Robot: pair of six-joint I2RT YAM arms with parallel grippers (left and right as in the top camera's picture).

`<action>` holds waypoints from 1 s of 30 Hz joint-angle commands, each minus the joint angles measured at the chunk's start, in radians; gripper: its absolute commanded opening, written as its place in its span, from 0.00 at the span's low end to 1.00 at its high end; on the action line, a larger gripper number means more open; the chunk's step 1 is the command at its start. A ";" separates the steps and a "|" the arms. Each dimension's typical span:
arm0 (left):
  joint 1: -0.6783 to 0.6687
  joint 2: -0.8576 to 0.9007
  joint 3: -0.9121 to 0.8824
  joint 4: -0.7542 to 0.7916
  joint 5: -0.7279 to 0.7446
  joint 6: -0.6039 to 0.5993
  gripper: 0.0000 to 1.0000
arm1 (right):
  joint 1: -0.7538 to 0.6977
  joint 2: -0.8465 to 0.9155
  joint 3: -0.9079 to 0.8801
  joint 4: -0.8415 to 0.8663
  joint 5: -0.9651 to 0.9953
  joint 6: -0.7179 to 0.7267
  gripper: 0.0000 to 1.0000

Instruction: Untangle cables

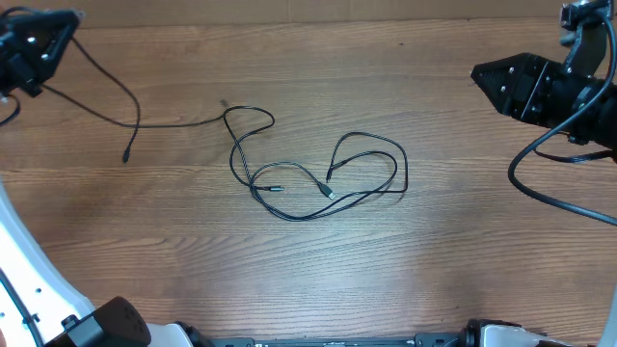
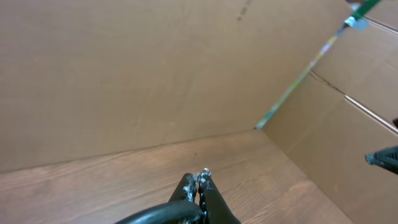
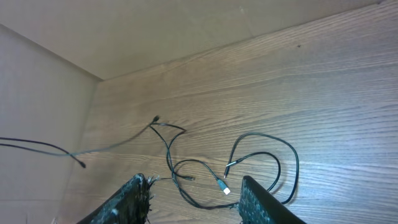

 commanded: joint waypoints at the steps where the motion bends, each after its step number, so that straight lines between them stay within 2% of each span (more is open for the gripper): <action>1: 0.040 0.000 0.006 -0.006 0.039 -0.071 0.04 | -0.002 -0.002 0.019 0.001 0.010 -0.008 0.45; 4: 0.062 0.000 0.006 -0.003 0.149 -0.112 0.04 | -0.002 0.000 0.019 0.003 0.010 -0.008 0.45; 7: 0.075 0.000 0.006 -0.003 0.158 -0.137 0.04 | -0.002 0.002 0.019 -0.001 0.010 -0.008 0.45; 16: 0.100 0.000 0.006 -0.053 -0.011 -0.134 0.04 | -0.002 0.008 0.012 -0.016 0.010 -0.008 0.44; 26: 0.100 0.023 0.006 -0.237 -0.260 0.005 0.04 | -0.002 0.020 0.000 -0.016 0.009 -0.008 0.41; 30: 0.101 0.056 0.006 -0.296 -0.403 0.017 0.04 | -0.002 0.020 0.000 -0.016 0.010 -0.008 0.40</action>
